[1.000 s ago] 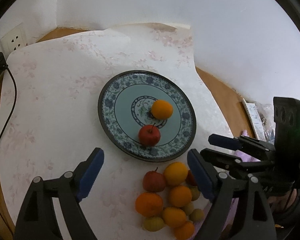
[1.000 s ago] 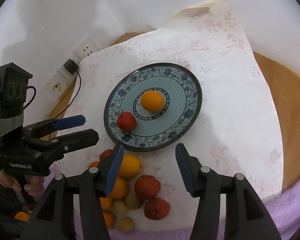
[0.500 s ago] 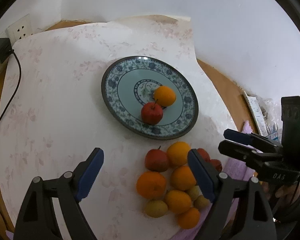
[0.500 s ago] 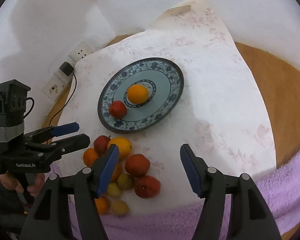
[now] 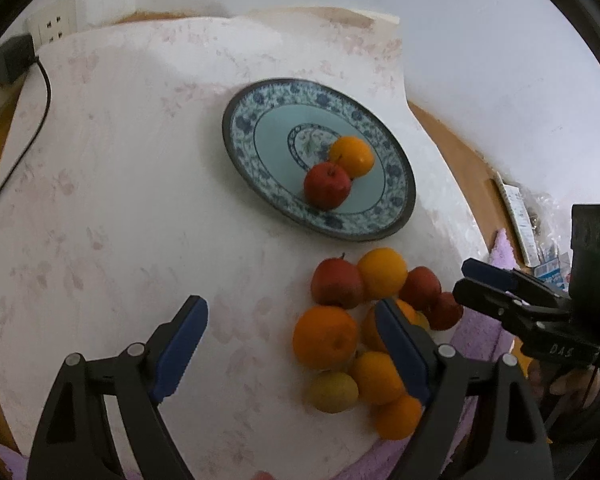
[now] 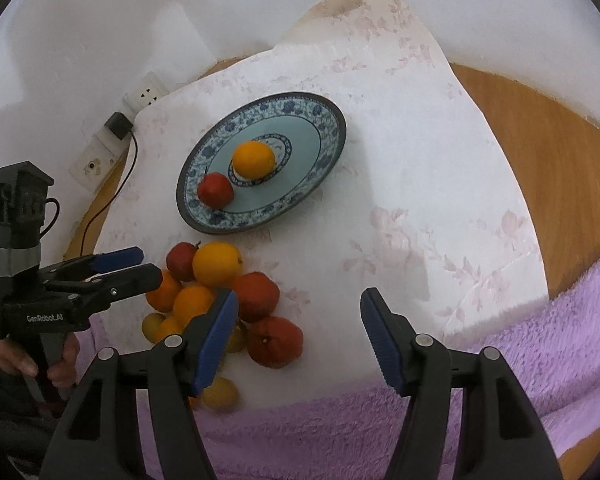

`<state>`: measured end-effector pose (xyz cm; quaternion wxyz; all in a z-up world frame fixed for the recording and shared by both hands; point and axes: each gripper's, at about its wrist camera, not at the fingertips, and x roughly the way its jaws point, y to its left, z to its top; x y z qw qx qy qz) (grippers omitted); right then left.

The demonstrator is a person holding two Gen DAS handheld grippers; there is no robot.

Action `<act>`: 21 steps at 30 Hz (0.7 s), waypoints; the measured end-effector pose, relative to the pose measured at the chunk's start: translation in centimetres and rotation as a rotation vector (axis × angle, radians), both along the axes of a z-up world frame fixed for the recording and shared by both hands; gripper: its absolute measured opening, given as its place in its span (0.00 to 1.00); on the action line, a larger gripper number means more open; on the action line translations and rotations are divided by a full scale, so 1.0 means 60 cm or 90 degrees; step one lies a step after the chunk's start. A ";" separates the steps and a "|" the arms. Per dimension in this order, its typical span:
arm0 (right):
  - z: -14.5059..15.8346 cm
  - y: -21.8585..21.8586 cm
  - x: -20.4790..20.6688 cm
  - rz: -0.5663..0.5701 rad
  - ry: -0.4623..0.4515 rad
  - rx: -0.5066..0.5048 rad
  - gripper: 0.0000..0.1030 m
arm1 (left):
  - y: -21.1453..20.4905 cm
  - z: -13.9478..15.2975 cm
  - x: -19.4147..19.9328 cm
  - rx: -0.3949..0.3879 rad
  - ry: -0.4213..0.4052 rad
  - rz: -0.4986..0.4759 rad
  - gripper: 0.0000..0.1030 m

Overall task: Organize fruits
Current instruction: 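Withdraw both open grippers from the plate back to the fruit pile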

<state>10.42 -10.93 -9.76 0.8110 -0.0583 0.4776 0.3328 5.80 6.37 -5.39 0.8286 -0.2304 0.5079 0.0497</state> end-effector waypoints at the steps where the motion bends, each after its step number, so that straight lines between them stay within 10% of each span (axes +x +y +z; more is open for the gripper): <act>1: -0.003 0.000 -0.001 -0.001 0.002 -0.002 0.63 | 0.001 -0.001 -0.002 0.000 -0.003 0.005 0.96; 21: -0.022 -0.011 -0.025 0.006 0.017 -0.019 0.64 | -0.006 -0.013 -0.001 0.027 0.007 -0.034 1.00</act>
